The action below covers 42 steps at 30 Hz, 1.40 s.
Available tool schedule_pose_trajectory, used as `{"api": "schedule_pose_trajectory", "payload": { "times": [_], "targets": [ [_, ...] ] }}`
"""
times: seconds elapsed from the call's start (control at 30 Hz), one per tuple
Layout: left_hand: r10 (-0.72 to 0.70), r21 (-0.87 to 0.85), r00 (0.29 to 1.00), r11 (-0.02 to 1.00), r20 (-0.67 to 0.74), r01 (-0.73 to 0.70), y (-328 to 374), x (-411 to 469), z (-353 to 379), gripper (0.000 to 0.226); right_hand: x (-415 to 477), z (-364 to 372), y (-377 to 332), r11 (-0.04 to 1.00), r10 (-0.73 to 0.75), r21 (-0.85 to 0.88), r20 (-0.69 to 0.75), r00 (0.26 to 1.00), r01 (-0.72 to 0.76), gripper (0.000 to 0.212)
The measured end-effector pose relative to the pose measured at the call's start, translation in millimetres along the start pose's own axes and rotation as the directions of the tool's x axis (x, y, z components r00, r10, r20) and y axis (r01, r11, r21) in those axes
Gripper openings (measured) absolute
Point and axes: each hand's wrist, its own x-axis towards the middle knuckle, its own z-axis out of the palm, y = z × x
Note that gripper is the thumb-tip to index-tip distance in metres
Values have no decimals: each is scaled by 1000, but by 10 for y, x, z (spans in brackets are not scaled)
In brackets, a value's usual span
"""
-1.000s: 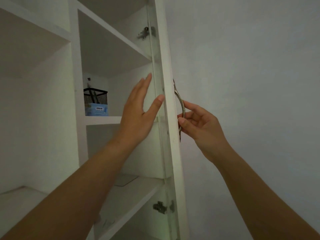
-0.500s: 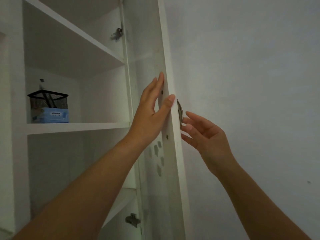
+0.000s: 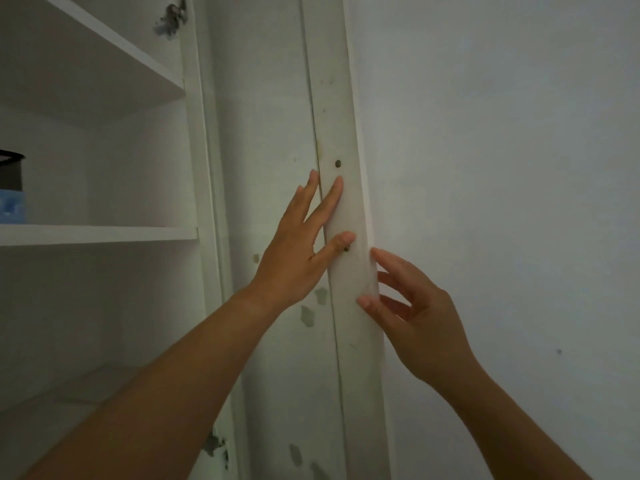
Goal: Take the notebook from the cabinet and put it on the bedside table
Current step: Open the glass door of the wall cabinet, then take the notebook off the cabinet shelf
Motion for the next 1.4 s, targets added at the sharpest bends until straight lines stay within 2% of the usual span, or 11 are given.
{"api": "schedule_pose_trajectory", "payload": {
  "times": [0.1,0.43,0.6,0.7,0.77,0.93,1.23,1.4],
  "targets": [
    [-4,49,1000,999,7,3,-155,-35,259,65,-24,-43,253,989,-37,-143,5,999,38,60],
    [-66,152,997,986,-41,71,-390,-14,826,68,-67,-176,980,929,-50,-363,79,996,76,79],
    [-127,244,992,962,1,123,-538,-180,1070,73,-23,-171,1212,844,-102,-514,130,986,155,89],
    [-158,292,987,946,40,140,-679,-357,1227,74,-4,-146,1371,795,-64,-579,216,974,181,101],
    [-170,321,985,935,41,148,-734,-393,1292,75,19,-140,1463,764,-64,-616,225,972,193,107],
    [-149,352,989,925,0,139,-766,-382,1350,78,40,-143,1604,756,-130,-609,217,967,239,111],
    [-168,368,986,917,4,155,-739,-395,1339,77,46,-168,1656,771,-147,-580,237,960,261,107],
    [-190,358,980,921,65,155,-669,-613,1299,69,36,-162,1558,823,-180,-520,144,973,229,89]
  ]
}}
